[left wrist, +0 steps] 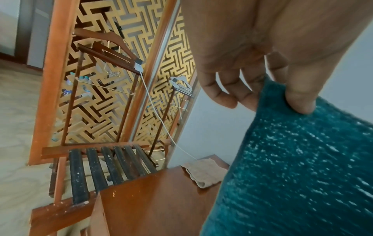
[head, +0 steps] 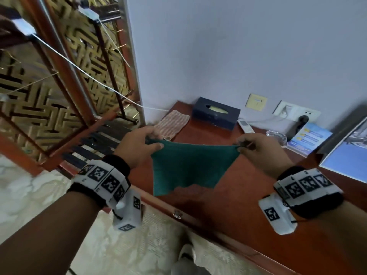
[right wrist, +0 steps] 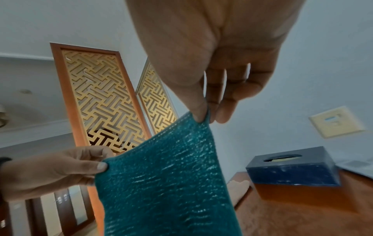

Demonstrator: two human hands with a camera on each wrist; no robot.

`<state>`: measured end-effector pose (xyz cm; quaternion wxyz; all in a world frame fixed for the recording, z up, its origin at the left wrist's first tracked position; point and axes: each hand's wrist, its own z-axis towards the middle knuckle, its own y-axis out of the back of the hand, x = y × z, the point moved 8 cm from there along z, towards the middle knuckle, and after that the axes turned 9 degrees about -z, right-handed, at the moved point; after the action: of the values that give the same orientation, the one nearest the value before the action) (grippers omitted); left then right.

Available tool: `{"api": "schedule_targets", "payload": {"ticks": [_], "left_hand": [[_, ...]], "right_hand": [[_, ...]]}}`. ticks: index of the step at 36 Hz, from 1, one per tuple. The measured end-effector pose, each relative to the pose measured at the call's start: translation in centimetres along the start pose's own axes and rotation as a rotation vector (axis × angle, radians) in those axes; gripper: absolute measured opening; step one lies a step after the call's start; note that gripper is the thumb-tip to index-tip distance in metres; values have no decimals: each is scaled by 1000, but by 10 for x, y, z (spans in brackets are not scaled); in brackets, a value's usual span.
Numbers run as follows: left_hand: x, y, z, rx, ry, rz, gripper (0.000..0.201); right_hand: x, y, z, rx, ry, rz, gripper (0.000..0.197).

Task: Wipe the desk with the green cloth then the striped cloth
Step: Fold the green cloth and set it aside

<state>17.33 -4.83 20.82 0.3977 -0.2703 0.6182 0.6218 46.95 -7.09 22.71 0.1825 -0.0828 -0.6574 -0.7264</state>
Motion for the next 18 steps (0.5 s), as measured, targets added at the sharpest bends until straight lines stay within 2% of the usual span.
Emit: {"api": "schedule_targets", "payload": {"ticks": [4, 11, 15, 18], "left_hand": [[20, 36, 18, -45, 21, 32, 17], [51, 93, 48, -106, 75, 55, 9], [62, 114, 59, -163, 101, 48, 8], [74, 121, 65, -179, 134, 44, 7]], "right_hand": [[24, -17, 41, -6, 36, 32, 15], [69, -69, 136, 13, 118, 167, 14], [86, -95, 187, -23, 101, 258, 7], [93, -111, 214, -45, 69, 353, 17]]}}
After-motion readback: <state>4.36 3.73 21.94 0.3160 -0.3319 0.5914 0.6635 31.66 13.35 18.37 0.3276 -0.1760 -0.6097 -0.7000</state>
